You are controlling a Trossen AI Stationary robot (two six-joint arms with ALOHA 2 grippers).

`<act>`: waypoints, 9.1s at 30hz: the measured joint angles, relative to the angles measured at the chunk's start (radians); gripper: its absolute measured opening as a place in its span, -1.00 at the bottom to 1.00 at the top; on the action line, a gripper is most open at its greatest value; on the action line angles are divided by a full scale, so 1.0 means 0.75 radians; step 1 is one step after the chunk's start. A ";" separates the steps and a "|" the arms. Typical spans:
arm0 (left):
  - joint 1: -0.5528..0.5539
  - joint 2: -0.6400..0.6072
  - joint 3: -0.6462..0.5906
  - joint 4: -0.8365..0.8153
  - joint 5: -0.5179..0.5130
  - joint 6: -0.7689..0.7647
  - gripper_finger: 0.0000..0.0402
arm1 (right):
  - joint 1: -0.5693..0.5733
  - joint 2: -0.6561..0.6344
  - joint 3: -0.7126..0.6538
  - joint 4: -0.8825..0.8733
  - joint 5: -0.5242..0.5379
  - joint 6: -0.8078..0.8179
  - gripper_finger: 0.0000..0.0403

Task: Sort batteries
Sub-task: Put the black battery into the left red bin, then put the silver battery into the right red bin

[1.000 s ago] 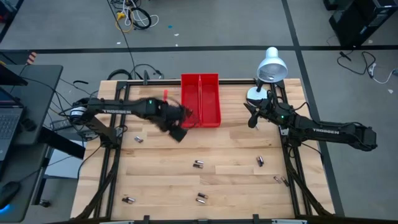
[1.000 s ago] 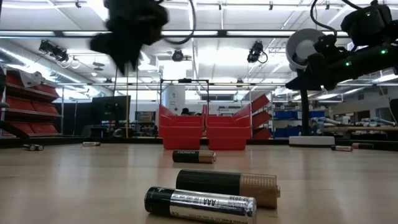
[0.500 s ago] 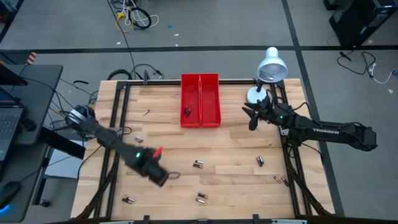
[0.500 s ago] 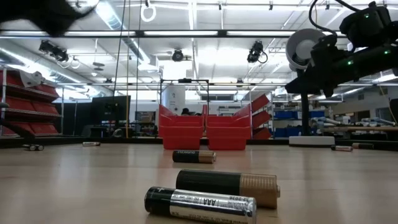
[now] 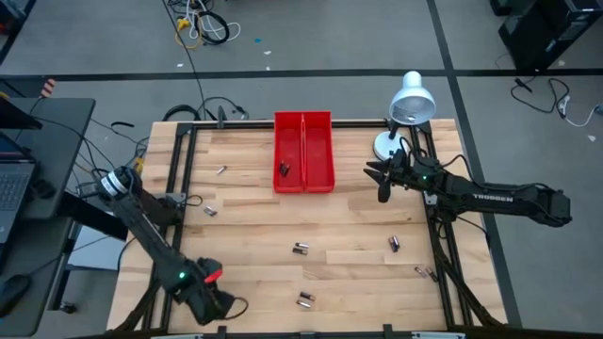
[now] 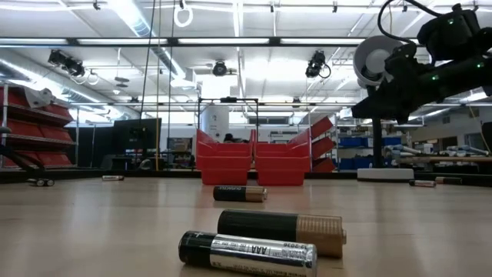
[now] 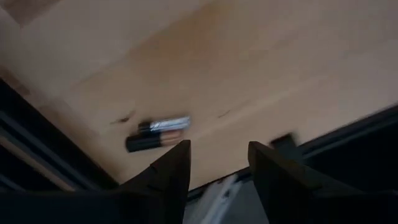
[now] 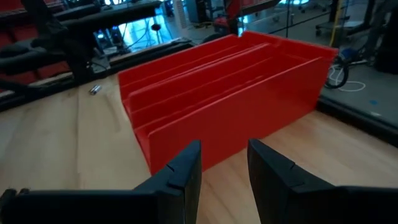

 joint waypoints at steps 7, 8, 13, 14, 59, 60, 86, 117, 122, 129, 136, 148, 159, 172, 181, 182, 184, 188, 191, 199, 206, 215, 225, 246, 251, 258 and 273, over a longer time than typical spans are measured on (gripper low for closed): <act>-0.098 0.090 -0.001 0.027 0.068 0.142 -0.12 | 0.045 0.015 0.000 0.006 -0.001 0.016 -0.42; -0.110 0.100 -0.001 0.027 0.069 0.179 -0.12 | 0.052 0.018 0.000 0.001 -0.001 0.016 -0.42; -0.168 0.155 -0.001 0.036 0.068 0.352 -0.12 | 0.080 0.050 0.000 0.002 -0.001 0.026 -0.42; -0.181 0.165 -0.001 0.036 0.067 0.384 -0.12 | 0.086 0.058 0.000 0.003 0.001 0.026 -0.42; 0.001 0.311 0.390 -0.677 -0.398 0.514 -0.71 | 0.106 0.225 0.000 0.136 0.007 0.040 -0.42; 0.019 0.311 0.419 -0.757 -0.471 0.513 -0.71 | 0.106 0.225 0.000 0.136 0.007 0.040 -0.42; 1.167 0.125 0.465 -0.515 -1.397 1.541 -0.69 | 0.106 0.226 0.000 0.149 0.007 0.038 -0.42; 1.720 0.160 0.224 0.421 -0.894 2.155 -0.37 | 0.106 0.233 0.000 0.151 0.007 0.024 -0.42; 1.720 0.160 0.224 0.509 -0.895 2.088 -0.32 | 0.106 0.233 0.000 0.154 0.008 0.015 -0.42; 1.720 0.139 0.225 0.447 -0.884 2.115 -0.32 | 0.106 0.233 0.000 0.154 0.010 0.015 -0.42; 1.795 0.006 0.226 0.193 -0.893 2.009 -0.32 | 0.106 0.250 0.000 0.151 0.009 0.023 -0.42; 2.146 0.115 0.020 0.343 -0.793 1.947 -0.37 | 0.107 0.307 0.000 0.159 0.008 0.050 -0.42; 2.282 0.295 -0.064 0.452 -0.608 1.980 -0.37 | 0.107 0.313 -0.001 0.194 0.008 0.047 -0.42; 2.211 0.308 0.018 0.267 -0.524 1.963 -0.37 | 0.106 0.313 -0.001 0.186 0.008 0.046 -0.42; 2.143 0.309 0.238 -0.071 -0.613 2.333 -0.37 | 0.107 0.313 -0.001 0.185 0.007 0.046 -0.42; 2.137 0.308 0.258 -0.124 -0.617 2.326 -0.37 | 0.107 0.313 -0.001 0.185 0.007 0.046 -0.42; 2.129 0.307 0.282 -0.212 -0.635 2.211 -0.37 | 0.106 0.313 -0.001 0.184 0.007 0.046 -0.42; 2.112 0.307 0.283 -0.300 -0.714 1.838 -0.37 | 0.106 0.313 0.000 0.179 0.007 0.046 -0.42; 2.087 0.306 0.283 -0.309 -0.707 1.703 -0.37 | 0.106 0.313 -0.001 0.160 0.007 0.046 -0.42; 1.997 0.305 0.212 -0.355 -0.625 1.453 -0.37 | 0.106 0.313 -0.001 0.140 0.004 0.046 -0.42; 1.914 0.305 -0.010 -0.314 -0.707 1.264 -0.37 | 0.106 0.313 -0.001 0.115 0.003 0.046 -0.42; 1.872 0.302 -0.083 -0.239 -0.707 1.373 -0.37 | 0.106 0.313 -0.001 0.127 0.003 0.050 -0.42; 1.830 0.304 0.013 -0.470 -0.781 1.757 -0.37 | 0.106 0.313 -0.001 0.138 0.004 0.050 -0.42; 1.871 0.304 0.024 -0.429 -0.832 1.859 -0.59 | 0.106 0.313 -0.001 0.136 0.007 0.048 -0.42; 1.967 0.304 0.023 -0.354 -0.712 1.921 -0.73 | 0.106 0.313 -0.001 0.128 0.007 0.047 -0.42; 2.098 0.304 0.023 -0.270 -0.576 2.084 -0.63 | 0.107 0.313 -0.001 0.087 0.007 0.039 -0.42; 2.140 0.299 0.010 -0.417 -0.525 2.225 0.26 | 0.106 0.313 -0.001 0.087 0.005 0.049 -0.42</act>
